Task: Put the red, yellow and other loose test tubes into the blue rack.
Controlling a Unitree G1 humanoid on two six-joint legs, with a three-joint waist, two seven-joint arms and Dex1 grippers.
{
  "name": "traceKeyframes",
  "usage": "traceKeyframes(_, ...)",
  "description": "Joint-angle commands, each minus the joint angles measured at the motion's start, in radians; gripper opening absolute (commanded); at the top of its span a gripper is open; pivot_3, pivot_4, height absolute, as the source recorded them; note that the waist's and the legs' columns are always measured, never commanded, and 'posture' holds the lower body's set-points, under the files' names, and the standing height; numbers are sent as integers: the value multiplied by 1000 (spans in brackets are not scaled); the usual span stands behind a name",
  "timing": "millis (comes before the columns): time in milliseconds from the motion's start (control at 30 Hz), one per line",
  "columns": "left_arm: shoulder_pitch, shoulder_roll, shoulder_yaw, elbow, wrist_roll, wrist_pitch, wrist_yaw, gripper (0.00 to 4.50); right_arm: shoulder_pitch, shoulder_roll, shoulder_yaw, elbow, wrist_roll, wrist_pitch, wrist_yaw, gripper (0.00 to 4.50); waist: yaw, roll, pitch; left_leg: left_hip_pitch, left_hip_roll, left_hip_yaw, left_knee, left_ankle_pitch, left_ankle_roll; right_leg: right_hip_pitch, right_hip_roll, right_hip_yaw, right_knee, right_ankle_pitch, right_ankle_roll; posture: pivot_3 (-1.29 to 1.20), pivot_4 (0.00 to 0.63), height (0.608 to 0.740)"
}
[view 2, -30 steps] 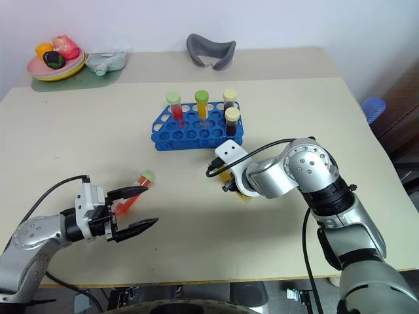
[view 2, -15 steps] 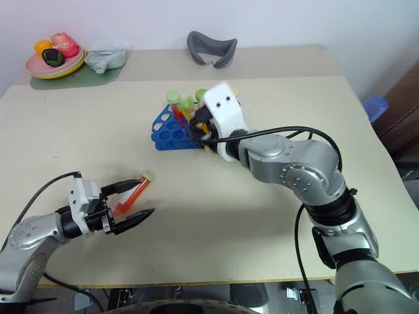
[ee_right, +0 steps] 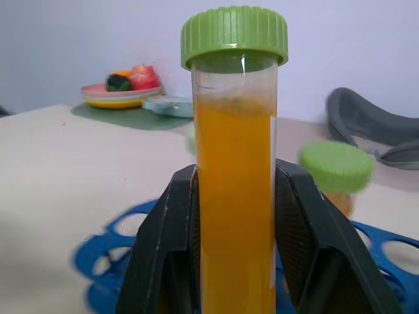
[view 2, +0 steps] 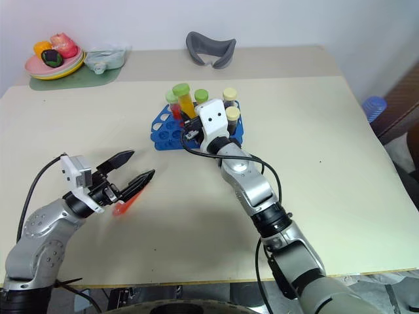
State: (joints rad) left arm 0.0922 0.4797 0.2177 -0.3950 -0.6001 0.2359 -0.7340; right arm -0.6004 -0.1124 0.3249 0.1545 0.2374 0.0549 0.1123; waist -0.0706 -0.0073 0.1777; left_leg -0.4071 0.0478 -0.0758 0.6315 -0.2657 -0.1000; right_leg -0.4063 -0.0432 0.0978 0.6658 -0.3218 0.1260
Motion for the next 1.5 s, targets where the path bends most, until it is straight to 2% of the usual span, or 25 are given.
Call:
traceKeyframes(33,-1,1,7,-31,-9,-5,4,4500,0,40,-52,28,-39,-101,21,1220,0,0,0,0,0,0,0,0,0,0,0,0,0,0,0,0,150,740)
traceKeyframes(700,-15,16,7,-69,-33,42,13,4500,-20,173,-183,309,-143,-306,35,1220,-2,0,0,2,0,0,0,0,-1,1,0,0,1,0,0,0,150,740)
traceKeyframes(1033,-26,9,2,-73,-38,50,19,4500,8,189,-209,316,-124,-361,93,1220,-2,0,0,3,0,0,0,1,-1,3,0,0,3,0,0,0,150,740)
traceKeyframes(1067,-26,9,1,-75,-39,52,20,4500,13,190,-209,310,-124,-363,99,1991,-2,0,0,3,0,0,0,1,-1,3,0,0,3,0,0,0,150,740)
traceKeyframes(1167,-25,7,0,-78,-39,54,21,4500,22,194,-211,294,-127,-366,114,3278,-2,0,0,3,0,0,0,1,-1,3,0,0,3,0,0,0,150,740)
traceKeyframes(1233,-23,7,-1,-80,-40,56,21,4500,27,196,-212,279,-130,-365,119,4360,-2,0,0,4,0,0,0,1,-1,3,0,0,3,0,0,0,150,740)
traceKeyframes(1500,-23,3,-10,-81,-38,57,20,4500,33,195,-219,222,-134,-344,118,4444,-2,0,0,4,0,0,0,1,-1,3,0,0,3,0,0,0,150,740)
